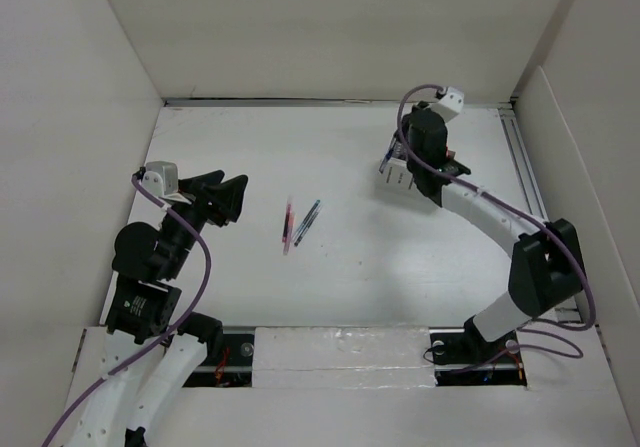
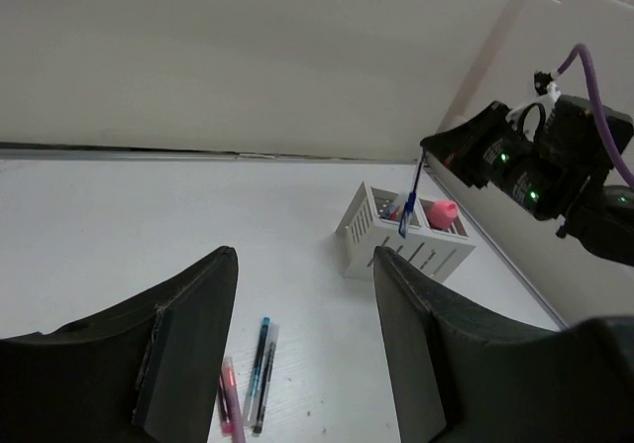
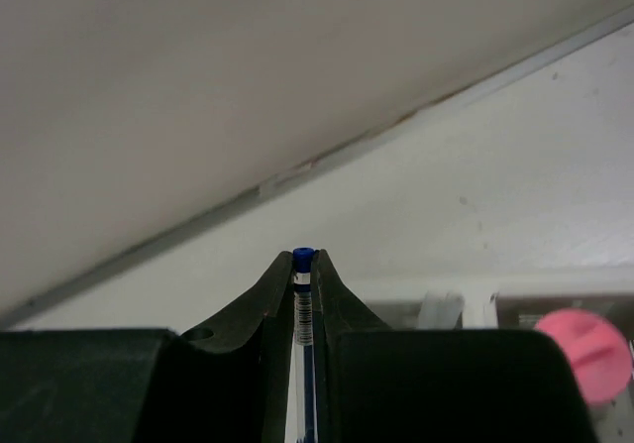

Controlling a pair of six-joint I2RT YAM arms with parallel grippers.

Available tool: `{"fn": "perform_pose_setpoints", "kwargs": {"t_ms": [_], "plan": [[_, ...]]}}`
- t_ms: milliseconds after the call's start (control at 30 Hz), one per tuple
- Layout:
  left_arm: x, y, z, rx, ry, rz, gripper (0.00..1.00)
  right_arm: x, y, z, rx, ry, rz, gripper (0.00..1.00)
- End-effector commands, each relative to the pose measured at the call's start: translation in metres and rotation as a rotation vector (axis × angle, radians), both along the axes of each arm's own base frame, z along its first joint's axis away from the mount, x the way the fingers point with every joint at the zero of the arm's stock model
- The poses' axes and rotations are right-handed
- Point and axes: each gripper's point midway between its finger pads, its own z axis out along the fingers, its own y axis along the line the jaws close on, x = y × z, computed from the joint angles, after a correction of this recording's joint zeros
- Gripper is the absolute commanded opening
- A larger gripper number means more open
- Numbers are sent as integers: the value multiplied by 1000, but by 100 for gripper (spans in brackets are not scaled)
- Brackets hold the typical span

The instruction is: Organize the desk

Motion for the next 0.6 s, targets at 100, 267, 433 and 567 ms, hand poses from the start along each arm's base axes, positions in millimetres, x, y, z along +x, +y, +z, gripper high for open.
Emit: {"fn": "perform_pose_setpoints", "kwargs": {"t_ms": [100,267,433,567], "plan": [[-8,-2,18,-16,-61,-27,53,58,-51,53,9,-181,-279,0],[-5,-4,14,-10,-47,-30,53,73,-70,55,-63,-189,-359,0],[-2,-4,12,-7,-39,-25,53,75,-78,36,-160,-142,-404,0],[0,-7,11,-5,-34,-37,53,62,-81,29,-163,-145,-417,0]]}}
